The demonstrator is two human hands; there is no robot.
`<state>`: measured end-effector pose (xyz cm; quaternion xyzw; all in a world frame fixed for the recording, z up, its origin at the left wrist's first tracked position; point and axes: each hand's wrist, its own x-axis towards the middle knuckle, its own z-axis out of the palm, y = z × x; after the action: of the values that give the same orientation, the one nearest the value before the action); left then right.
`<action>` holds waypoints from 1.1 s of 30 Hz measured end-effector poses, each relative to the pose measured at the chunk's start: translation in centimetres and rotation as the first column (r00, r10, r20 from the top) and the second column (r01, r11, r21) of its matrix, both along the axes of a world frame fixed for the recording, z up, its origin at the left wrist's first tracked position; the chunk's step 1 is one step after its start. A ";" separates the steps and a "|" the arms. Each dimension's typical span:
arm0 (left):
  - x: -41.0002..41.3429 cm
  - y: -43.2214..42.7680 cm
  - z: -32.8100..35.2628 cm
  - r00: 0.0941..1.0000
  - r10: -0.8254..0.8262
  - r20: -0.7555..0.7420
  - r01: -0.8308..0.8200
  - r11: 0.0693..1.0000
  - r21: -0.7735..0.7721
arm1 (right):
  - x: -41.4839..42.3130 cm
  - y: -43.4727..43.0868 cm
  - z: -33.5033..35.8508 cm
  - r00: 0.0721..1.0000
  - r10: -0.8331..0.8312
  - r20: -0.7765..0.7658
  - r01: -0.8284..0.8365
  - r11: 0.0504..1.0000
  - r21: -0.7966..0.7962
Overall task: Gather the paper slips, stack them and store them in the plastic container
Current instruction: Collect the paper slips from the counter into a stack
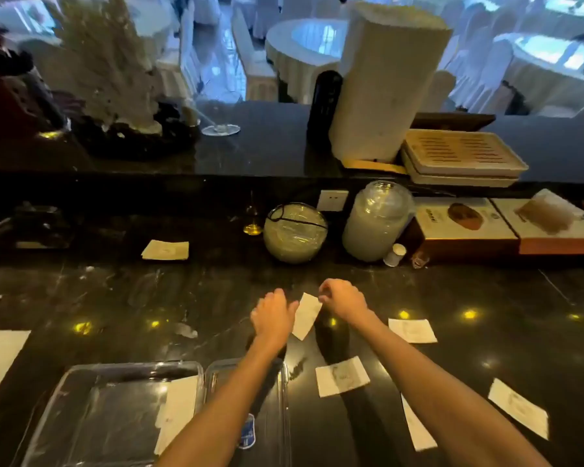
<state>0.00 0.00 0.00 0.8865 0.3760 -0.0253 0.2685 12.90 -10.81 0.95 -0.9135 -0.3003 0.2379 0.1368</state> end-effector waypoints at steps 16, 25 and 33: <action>2.5 -3.0 -7.7 0.956 0.080 -0.284 -0.121 0.984 -0.132 | 1.6 0.3 -7.3 0.995 0.009 -0.102 -0.017 0.997 -0.079; 0.7 -3.7 -1.2 0.713 0.609 0.348 -0.049 0.539 -0.841 | -0.8 -9.0 -0.4 0.613 -0.216 -0.760 0.487 0.861 0.148; 0.1 -12.0 -0.5 0.550 0.801 0.235 0.168 0.169 -0.971 | -8.4 -12.8 -0.4 0.401 -0.172 -0.900 0.713 0.675 0.188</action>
<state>0.05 -11.99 -0.51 0.3325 0.3359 0.1853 0.8615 4.53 -23.64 0.52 -0.6511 0.0169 0.4908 0.5787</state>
